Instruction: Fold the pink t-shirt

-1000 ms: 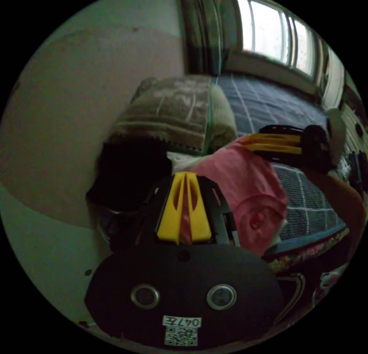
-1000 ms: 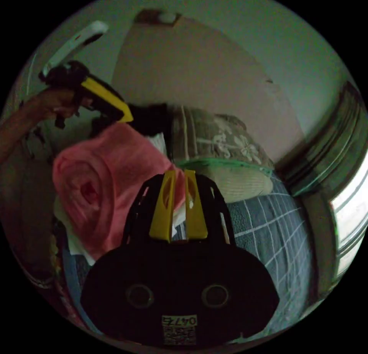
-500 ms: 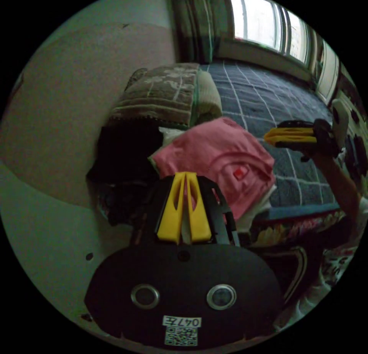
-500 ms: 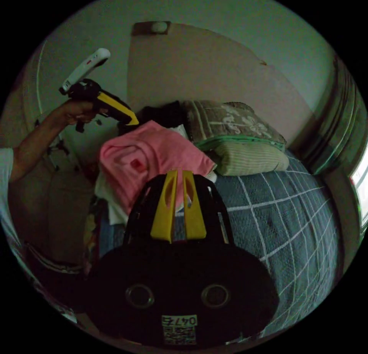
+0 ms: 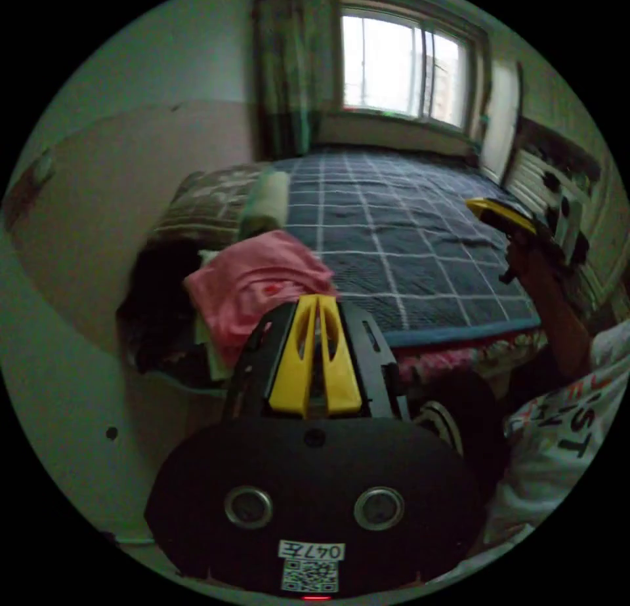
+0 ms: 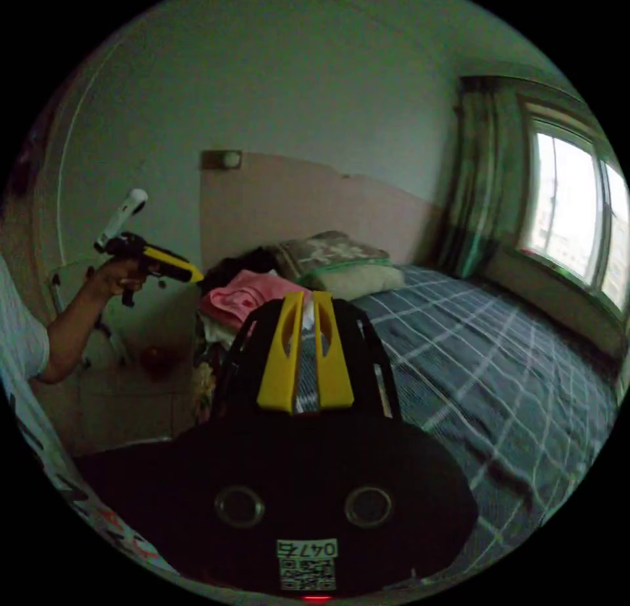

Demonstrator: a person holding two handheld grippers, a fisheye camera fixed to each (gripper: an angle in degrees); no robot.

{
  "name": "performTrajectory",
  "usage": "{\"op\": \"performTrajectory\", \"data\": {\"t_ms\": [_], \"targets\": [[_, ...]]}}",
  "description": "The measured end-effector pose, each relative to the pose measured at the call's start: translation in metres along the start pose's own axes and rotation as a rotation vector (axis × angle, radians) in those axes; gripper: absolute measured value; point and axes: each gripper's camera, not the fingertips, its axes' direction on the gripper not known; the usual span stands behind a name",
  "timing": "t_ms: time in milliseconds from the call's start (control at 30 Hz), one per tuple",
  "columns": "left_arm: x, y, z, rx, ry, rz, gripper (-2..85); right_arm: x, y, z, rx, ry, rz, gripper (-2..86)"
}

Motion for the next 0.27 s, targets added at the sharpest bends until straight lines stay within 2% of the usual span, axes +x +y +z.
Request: {"op": "performTrajectory", "data": {"t_ms": [133, 267], "targets": [[0.158, -0.041, 0.041, -0.050, 0.237, 0.269, -0.8, 0.033, 0.077, -0.108, -0.165, 0.097, 0.182, -0.9], [0.322, -0.073, 0.060, -0.030, 0.440, 0.495, -0.7, 0.050, 0.130, -0.191, -0.365, 0.230, 0.246, -0.4]]}}
